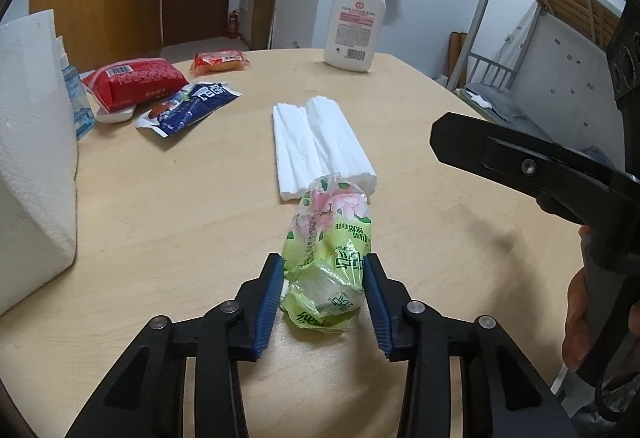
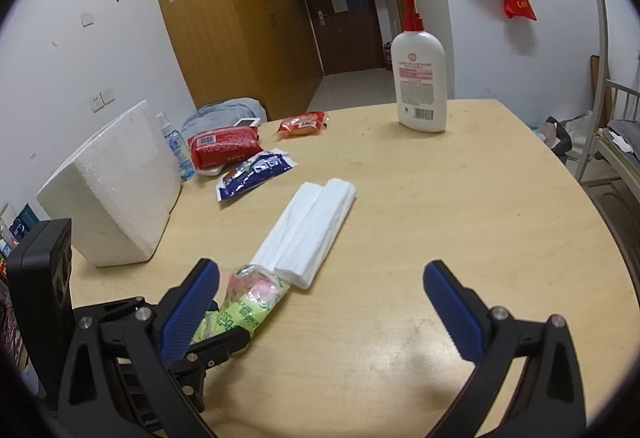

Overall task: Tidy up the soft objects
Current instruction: 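Close the left tool on the green-wrapped packet, then lift the green packet with the left tool while the right tool grasps the white tissues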

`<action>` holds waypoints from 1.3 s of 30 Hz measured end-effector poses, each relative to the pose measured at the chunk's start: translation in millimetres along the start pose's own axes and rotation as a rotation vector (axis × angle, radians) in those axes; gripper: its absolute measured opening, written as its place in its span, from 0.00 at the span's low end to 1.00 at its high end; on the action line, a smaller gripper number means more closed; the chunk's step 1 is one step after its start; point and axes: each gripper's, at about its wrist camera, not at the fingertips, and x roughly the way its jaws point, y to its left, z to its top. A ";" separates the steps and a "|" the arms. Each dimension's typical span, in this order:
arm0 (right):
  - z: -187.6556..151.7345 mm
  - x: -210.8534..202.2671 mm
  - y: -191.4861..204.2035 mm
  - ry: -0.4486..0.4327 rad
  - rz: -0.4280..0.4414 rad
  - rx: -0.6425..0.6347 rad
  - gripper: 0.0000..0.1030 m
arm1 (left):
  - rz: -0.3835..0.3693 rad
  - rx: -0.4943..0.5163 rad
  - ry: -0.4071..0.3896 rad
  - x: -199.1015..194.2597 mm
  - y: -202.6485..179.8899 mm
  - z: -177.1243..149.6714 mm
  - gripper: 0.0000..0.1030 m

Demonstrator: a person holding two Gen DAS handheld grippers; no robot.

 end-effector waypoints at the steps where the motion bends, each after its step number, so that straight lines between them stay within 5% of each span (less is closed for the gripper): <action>1: 0.2 1.4 0.3 0.005 0.000 0.002 1.00 | -0.003 -0.001 0.002 0.3 0.5 0.0 0.35; 7: 1.7 9.1 3.8 0.030 0.001 -0.006 1.00 | -0.013 -0.009 -0.007 -2.8 2.7 -0.7 0.25; 22: 13.6 30.7 24.0 0.077 0.012 -0.020 1.00 | 0.021 -0.022 -0.069 -34.8 25.4 -3.2 0.24; 39: 27.8 85.9 32.1 0.208 -0.077 0.000 1.00 | 0.032 -0.125 -0.080 -42.4 70.6 -0.8 0.24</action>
